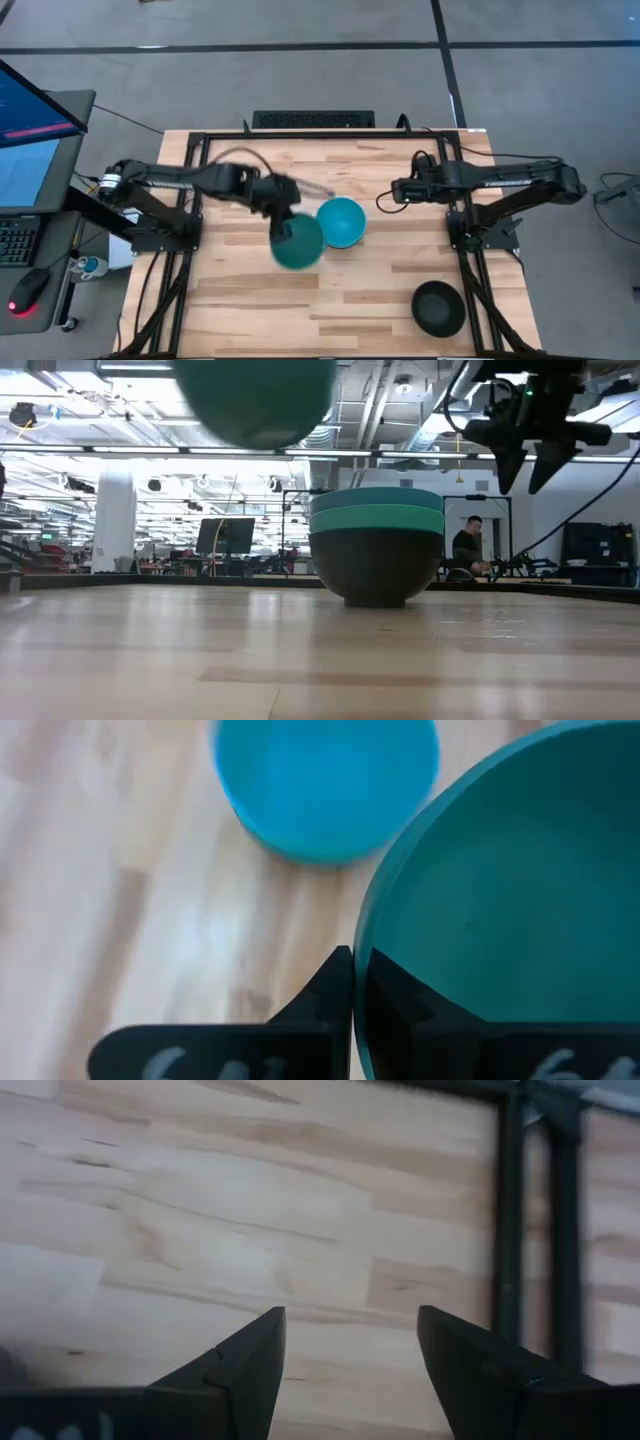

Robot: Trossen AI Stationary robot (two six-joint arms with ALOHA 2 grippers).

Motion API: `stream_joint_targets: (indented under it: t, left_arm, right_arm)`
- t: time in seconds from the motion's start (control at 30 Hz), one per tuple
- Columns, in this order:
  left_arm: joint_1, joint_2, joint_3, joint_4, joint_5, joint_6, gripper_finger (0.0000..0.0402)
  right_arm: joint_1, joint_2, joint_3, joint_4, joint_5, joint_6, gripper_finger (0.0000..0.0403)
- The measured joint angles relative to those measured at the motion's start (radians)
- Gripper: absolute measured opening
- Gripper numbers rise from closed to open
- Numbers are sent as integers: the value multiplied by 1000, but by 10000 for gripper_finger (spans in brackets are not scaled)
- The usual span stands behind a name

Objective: Nest bowls inside each other
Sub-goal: Stack the green bowl on top of the blue bowl

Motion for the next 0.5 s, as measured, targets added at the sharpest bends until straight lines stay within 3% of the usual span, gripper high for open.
stream_joint_targets:
  t: [0.13, 0.33, 0.5]
  left_arm:
    - [92, 44, 123, -71, 20, 64, 0]
    - [151, 310, 441, -319, 27, 225, 0]
    - [166, 510, 723, -412, 73, 338, 0]
  right_arm:
    - [-16, -29, -66, 69, -41, 0, 250]
    - [-20, 4, -120, 160, -68, 2, 250]
    - [-1, 7, -156, 186, -71, 65, 250]
